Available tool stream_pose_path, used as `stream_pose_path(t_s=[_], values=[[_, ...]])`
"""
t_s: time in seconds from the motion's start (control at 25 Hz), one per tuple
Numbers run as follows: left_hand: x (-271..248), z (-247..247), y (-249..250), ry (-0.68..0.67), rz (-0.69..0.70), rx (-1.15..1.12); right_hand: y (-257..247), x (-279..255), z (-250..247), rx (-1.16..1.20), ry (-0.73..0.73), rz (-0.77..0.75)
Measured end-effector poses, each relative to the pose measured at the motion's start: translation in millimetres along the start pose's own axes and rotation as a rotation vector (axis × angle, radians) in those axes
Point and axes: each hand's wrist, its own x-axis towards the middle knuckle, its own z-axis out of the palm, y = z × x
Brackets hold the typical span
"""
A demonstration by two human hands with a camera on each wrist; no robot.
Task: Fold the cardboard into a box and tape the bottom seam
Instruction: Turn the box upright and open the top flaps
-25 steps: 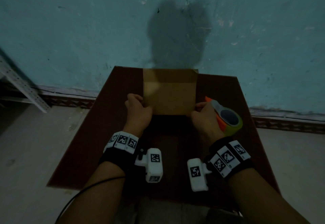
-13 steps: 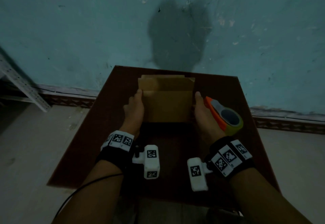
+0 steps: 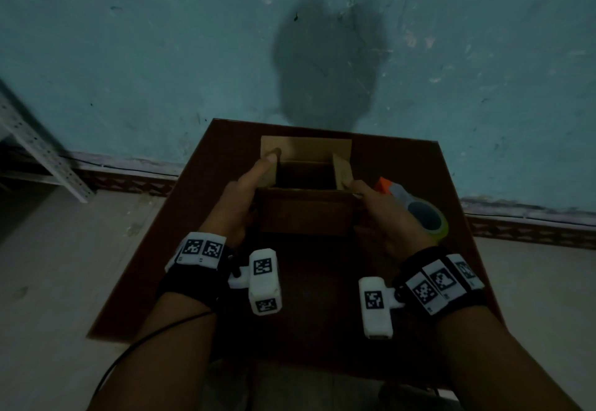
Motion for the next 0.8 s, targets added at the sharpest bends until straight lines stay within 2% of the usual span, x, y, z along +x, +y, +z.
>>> stream_pose_path(t_s=[0.2, 0.32, 0.44, 0.56, 0.68, 0.8], values=[[8.1, -7.6, -2.5, 0.11, -0.029, 0.197, 4.0, 7.1, 0.8, -0.139, 0.019, -0.209], [0.5, -9.8, -0.5, 0.186, 0.053, 0.417, 4.5, 9.9, -2.6, -0.236, -0.02, -0.224], [-2.9, -9.3, 1.7, 0.247, 0.106, 0.345, 3.4, 14.5, -0.3, -0.245, 0.008, -0.222], [1.5, -10.1, 3.7, 0.36, 0.063, 0.22, 4.9, 28.5, -1.1, -0.03, 0.157, -0.132], [8.5, -10.6, -4.9, 0.364, 0.072, 0.154, 5.8, 39.4, -2.4, 0.078, 0.131, -0.061], [11.3, -14.3, -10.5, 0.369, 0.056, 0.075, 14.7, 45.0, -2.6, 0.126, 0.133, -0.109]])
